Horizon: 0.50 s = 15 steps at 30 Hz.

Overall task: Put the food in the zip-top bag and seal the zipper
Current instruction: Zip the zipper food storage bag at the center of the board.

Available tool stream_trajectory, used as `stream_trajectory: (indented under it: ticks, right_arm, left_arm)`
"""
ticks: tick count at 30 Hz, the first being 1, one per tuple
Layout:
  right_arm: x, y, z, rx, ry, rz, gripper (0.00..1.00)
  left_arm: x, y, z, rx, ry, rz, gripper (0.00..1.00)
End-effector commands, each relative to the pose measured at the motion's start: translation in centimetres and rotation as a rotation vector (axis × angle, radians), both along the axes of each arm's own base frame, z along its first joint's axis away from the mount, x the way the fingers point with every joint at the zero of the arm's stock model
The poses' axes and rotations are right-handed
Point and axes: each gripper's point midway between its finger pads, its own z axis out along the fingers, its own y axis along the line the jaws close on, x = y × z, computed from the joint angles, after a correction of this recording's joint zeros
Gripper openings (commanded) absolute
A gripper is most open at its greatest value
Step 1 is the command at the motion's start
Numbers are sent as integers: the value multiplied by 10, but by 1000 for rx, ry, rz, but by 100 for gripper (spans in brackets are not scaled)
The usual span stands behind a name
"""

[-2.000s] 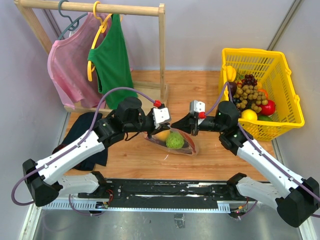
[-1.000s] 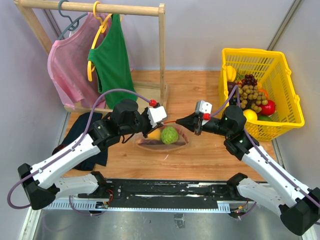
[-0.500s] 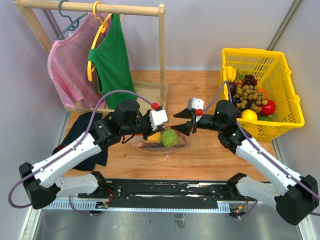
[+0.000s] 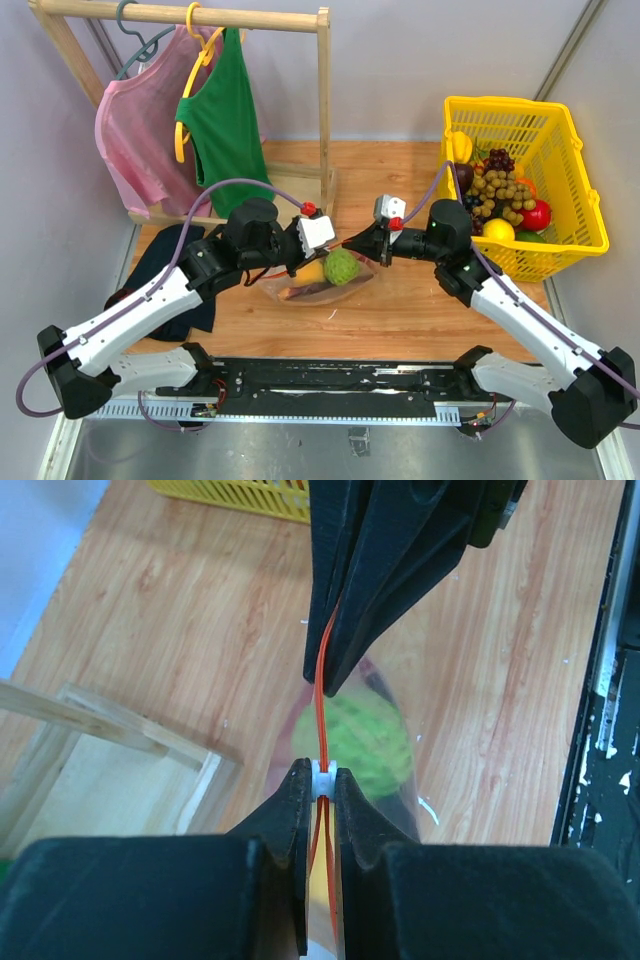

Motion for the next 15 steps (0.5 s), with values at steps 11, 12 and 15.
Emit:
stream_trajectory:
  ticks: [11, 12, 15]
  right_arm:
    - [35, -35, 24, 68, -36, -264, 1]
    - [37, -36, 24, 70, -33, -274, 1]
    - [43, -43, 23, 74, -24, -314, 1]
  left_arm:
    - [8, 26, -12, 3, -34, 137, 0]
    - [8, 27, -13, 4, -36, 143, 0]
    - [10, 30, -15, 5, -43, 159, 0]
